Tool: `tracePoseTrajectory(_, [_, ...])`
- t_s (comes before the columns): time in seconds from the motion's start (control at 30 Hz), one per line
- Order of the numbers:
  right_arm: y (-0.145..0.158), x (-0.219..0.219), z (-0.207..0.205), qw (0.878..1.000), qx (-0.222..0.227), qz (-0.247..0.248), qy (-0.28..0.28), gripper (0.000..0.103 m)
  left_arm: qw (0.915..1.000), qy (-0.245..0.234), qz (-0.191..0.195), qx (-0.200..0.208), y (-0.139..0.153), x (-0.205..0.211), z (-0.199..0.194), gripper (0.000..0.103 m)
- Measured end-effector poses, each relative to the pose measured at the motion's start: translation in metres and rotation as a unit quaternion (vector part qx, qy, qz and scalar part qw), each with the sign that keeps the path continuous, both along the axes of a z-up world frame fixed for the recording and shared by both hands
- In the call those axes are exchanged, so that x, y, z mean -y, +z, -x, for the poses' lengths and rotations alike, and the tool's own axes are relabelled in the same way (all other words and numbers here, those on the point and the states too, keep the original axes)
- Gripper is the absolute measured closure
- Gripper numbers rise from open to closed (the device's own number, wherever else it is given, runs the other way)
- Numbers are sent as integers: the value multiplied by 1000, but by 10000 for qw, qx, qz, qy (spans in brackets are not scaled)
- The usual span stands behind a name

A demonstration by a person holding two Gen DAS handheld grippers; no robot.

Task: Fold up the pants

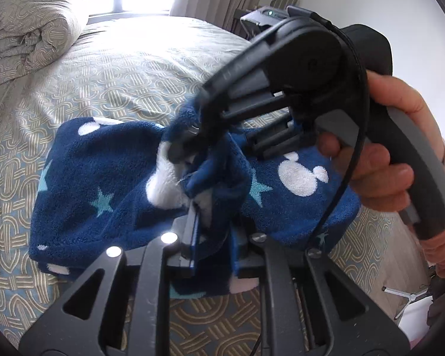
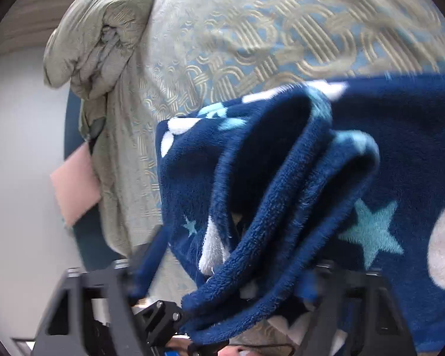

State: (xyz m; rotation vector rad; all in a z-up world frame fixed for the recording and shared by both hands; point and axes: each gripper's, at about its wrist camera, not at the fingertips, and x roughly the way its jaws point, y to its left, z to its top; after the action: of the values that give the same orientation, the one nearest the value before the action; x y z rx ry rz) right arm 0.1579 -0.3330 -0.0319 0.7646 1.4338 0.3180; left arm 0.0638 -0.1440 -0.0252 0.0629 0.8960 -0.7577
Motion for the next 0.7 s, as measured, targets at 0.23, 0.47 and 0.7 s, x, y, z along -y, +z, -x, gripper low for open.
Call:
tracePoseTrajectory(0.23, [42,-7,8,9962,733,424,192,88,9983,83,558,-112,12,-64,16,61])
tracePoseTrajectory(0.47, [94,-32,8,9891,1417,20,393,88,9969,-407,646,-179,7,-100,42,62])
tracePoseTrajectory(0.7, [125,-84,-7,9818,1764,-68,704,88,9992,390,50,-35,-28,-79,0,62])
